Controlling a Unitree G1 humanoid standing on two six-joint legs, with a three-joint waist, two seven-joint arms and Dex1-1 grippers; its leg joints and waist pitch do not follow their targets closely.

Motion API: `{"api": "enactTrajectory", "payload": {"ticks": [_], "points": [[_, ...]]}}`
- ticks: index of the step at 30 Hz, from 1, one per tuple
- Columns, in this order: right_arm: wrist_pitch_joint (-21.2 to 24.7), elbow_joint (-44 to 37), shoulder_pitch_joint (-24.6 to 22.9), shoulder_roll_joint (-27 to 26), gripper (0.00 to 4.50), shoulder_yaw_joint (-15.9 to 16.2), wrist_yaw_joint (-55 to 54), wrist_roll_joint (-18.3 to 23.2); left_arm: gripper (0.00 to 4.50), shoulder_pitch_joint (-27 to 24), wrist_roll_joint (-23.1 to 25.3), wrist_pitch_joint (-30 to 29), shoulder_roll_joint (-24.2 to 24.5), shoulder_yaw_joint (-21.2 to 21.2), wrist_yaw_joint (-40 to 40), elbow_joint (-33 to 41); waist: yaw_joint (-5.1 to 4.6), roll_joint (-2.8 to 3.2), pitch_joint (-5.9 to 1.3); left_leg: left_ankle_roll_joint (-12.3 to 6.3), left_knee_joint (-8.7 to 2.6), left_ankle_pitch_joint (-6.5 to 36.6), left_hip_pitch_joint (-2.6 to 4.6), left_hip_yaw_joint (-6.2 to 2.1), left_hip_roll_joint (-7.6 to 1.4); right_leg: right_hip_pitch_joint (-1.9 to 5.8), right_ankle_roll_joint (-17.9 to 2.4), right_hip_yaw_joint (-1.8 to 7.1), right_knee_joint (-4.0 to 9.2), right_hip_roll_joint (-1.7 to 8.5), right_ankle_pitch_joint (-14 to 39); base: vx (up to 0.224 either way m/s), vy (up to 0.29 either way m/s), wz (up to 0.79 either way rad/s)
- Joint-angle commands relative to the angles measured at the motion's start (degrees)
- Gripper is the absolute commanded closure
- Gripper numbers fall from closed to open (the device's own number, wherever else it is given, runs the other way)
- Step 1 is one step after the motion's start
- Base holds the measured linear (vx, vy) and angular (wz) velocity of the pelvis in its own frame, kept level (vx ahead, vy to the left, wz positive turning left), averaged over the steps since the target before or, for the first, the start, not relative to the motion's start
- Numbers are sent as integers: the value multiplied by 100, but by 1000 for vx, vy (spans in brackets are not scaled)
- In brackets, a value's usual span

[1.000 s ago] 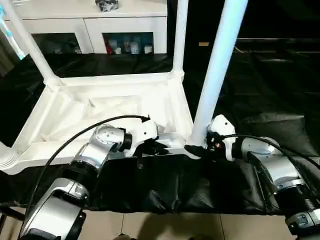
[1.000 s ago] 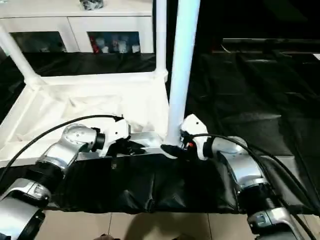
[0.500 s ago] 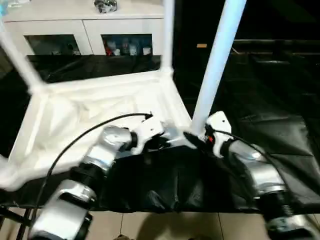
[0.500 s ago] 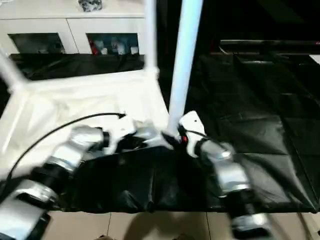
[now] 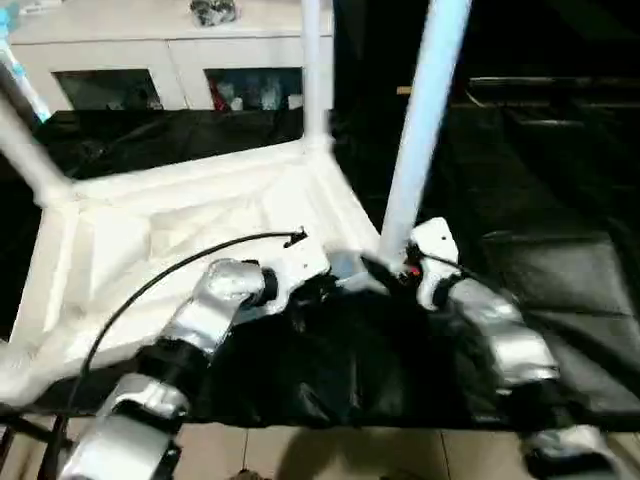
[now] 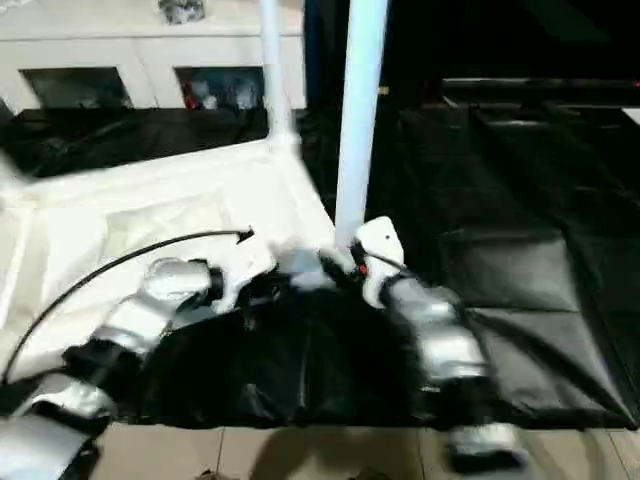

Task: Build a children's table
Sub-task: Rotate leg to tighten

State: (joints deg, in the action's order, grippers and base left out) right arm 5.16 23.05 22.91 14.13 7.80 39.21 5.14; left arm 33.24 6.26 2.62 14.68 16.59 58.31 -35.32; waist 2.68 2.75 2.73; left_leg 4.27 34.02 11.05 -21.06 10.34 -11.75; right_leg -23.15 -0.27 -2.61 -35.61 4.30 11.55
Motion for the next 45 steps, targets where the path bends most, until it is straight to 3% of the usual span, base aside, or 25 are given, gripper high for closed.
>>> {"api": "enactTrajectory", "payload": {"ticks": [1,4,10,18,19,22,24,34,39,45], "points": [[-95,-312,-83,210,66,261,815,199,450,-75,-283,264,44,55,467,134,23,-126,-359,-491,-342,823,11,-7,-100,318,-1348,218,432,312,479,0,0,0],[-58,-512,-196,590,66,359,1571,346,450,-106,-405,326,257,-16,823,147,62,-109,-366,-521,-346,804,28,-10,-126,323,-1396,216,407,303,393,0,0,0],[-153,-510,-206,1112,66,723,2750,382,450,-115,-625,319,535,-70,1371,123,114,-132,-367,-551,-335,785,21,0,-126,321,-1456,204,398,318,428,0,0,0],[101,-271,93,1157,118,871,3272,444,450,-80,-770,256,642,-93,1760,90,119,-141,-378,-562,-328,649,19,-2,-127,321,-1505,196,373,317,353,0,0,0],[107,-231,118,1160,141,889,3318,442,450,-71,-773,253,646,-96,1771,86,120,-142,-378,-568,-324,643,19,-1,-124,321,-1515,195,372,316,329,0,0,0],[119,-142,162,1164,145,926,3416,438,450,-50,-785,210,666,-90,1829,84,123,-144,-378,-578,-322,600,17,-1,-124,324,-1525,193,369,316,291,0,0,0],[131,-120,169,1157,167,922,3460,436,450,-46,-787,193,677,-87,1859,89,129,-169,-381,-585,-320,584,17,3,-123,329,-1518,193,365,315,280,0,0,0],[184,39,210,1134,237,967,3694,440,450,-11,-782,148,743,-90,1996,21,139,-155,-386,-568,-320,589,19,-1,-123,329,-1534,188,360,315,295,0,0,0],[283,31,156,1065,249,894,3639,506,450,2,-786,172,735,-135,1924,-17,142,-151,-384,-545,-323,631,25,-2,-124,326,-1523,186,366,315,334,0,0,0],[738,-369,-299,698,251,550,2797,790,450,48,-573,126,467,-239,1036,-115,164,-159,-361,-437,-351,755,36,-10,-127,312,-1410,196,407,317,633,0,0,0]]}}
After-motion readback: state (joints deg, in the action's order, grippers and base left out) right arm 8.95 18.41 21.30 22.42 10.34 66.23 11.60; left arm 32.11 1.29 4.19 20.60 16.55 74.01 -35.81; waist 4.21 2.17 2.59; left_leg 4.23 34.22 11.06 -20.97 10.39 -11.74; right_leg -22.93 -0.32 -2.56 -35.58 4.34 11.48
